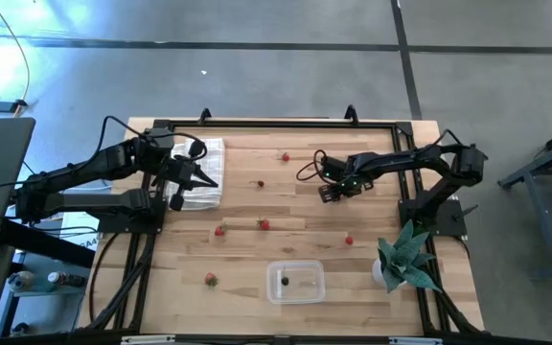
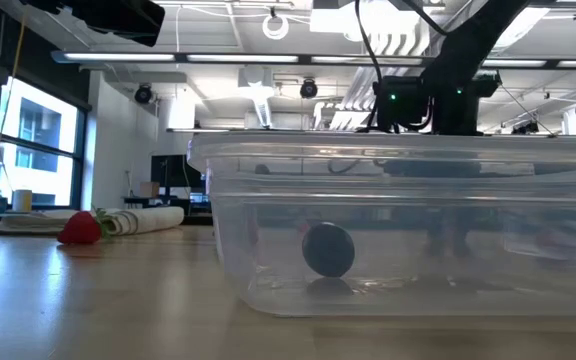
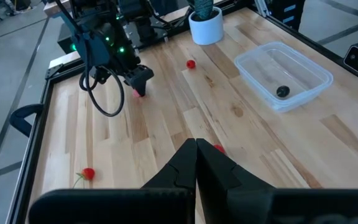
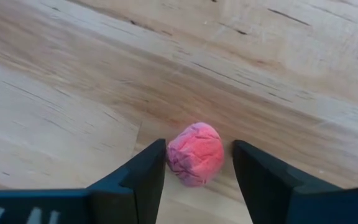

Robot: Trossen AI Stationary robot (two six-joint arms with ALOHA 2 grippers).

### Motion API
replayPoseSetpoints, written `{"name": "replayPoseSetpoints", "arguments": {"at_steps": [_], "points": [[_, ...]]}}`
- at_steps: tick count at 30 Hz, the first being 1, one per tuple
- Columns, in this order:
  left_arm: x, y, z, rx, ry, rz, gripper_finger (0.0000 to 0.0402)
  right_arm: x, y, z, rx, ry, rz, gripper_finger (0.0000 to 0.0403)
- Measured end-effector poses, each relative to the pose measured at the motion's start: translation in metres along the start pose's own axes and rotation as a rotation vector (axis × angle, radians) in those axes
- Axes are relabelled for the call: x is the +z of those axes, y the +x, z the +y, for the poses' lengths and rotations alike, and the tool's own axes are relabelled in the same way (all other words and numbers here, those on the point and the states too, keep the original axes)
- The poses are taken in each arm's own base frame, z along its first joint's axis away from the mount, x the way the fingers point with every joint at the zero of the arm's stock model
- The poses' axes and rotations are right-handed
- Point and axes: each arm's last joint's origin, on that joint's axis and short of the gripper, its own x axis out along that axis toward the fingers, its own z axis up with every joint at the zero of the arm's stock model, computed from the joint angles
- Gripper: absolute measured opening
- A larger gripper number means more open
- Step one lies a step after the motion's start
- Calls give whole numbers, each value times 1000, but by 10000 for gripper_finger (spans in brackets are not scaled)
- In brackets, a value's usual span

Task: Pick and placing Produce into tupperware
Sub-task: Put the pink peach into the transparent bin

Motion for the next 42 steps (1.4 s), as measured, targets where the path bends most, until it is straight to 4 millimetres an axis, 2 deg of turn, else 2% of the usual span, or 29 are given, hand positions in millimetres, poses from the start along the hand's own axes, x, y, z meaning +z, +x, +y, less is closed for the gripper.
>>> {"name": "replayPoseSetpoints", "arguments": {"at_steps": [15, 28, 32, 35, 38, 42], "points": [[0, 0, 0, 0, 0, 0, 1, -1, 0, -1, -19, 22, 5, 139], [0, 0, 0, 0, 0, 0, 1, -2, -7, 0, -10, -8, 13, 137], [0, 0, 0, 0, 0, 0, 1, 2, -25, 12, 22, -45, -8, 137], [0, 0, 0, 0, 0, 0, 1, 8, -48, 29, 51, -94, -32, 137], [0, 0, 0, 0, 0, 0, 1, 11, -78, 49, 96, -171, -63, 137], [0, 0, 0, 0, 0, 0, 1, 10, -132, 81, 199, -302, -145, 137]]}}
